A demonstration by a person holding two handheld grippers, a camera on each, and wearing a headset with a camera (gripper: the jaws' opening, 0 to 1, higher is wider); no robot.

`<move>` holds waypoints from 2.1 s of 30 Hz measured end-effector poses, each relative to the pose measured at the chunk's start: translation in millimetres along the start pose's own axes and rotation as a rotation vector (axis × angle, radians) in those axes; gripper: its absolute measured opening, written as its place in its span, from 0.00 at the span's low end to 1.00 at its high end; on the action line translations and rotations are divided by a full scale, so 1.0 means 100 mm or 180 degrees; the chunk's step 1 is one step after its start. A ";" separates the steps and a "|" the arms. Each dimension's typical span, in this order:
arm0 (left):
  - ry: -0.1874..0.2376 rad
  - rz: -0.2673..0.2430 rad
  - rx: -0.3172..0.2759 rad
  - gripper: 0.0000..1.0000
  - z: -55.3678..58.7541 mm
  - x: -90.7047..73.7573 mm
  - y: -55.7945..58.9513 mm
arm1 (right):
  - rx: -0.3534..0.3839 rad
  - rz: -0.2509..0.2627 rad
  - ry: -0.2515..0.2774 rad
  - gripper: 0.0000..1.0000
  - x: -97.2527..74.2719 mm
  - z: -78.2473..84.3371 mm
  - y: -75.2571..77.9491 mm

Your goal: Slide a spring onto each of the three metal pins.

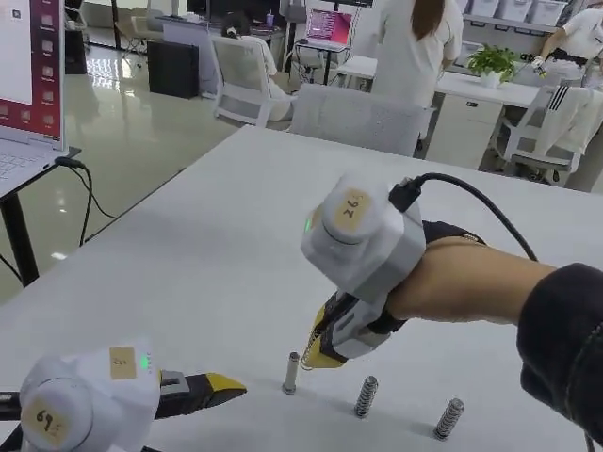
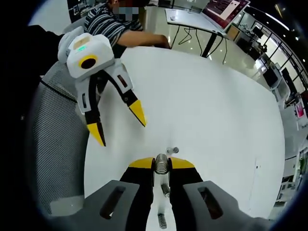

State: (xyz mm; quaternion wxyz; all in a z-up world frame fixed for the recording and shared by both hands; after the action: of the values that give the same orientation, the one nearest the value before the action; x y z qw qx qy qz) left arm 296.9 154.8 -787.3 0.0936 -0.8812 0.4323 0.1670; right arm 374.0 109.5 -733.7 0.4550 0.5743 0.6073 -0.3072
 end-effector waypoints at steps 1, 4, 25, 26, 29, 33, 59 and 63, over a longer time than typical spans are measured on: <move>-0.0002 0.0000 0.0001 0.46 0.00 0.00 0.00 | 0.0001 0.0002 -0.0001 0.08 0.01 -0.01 0.02; 0.0000 -0.0002 -0.0001 0.46 0.01 -0.01 0.00 | 0.0022 -0.0007 0.0001 0.08 0.04 -0.04 0.08; -0.0032 -0.0003 -0.0010 0.44 0.05 -0.02 -0.02 | 0.0109 -0.0117 -0.0139 0.08 0.32 0.00 0.24; -0.0032 -0.0005 -0.0014 0.44 0.05 -0.02 -0.02 | 0.0109 -0.0119 -0.0144 0.08 0.33 0.00 0.24; -0.0033 -0.0009 -0.0019 0.43 0.06 -0.03 -0.02 | 0.0109 -0.0126 -0.0160 0.08 0.35 0.01 0.24; -0.0036 -0.0012 -0.0032 0.42 0.09 -0.04 -0.02 | 0.0106 -0.0139 -0.0172 0.08 0.38 0.00 0.24; -0.0040 -0.0006 -0.0075 0.39 0.12 -0.04 -0.03 | 0.0158 -0.0241 -0.0311 0.08 0.71 0.14 0.13; -0.0052 -0.0006 -0.0073 0.39 0.13 -0.05 -0.03 | 0.0161 -0.0238 -0.0317 0.08 0.75 0.15 0.12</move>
State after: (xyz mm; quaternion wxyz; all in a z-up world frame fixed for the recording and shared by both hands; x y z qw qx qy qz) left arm 293.5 163.7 -797.7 0.0872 -0.8812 0.4288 0.1790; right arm 394.0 128.9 -805.8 0.4581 0.5466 0.5969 -0.3674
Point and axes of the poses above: the centre of the closed fingertips' face, and the gripper's own axes: x roughly forward along the fingers, y roughly to its right, z roughly out of its underside, the point moved 3 cm from there along -x, roughly backward along the fingers, and after that the axes turned 2 degrees about z, right-handed, at the moved point
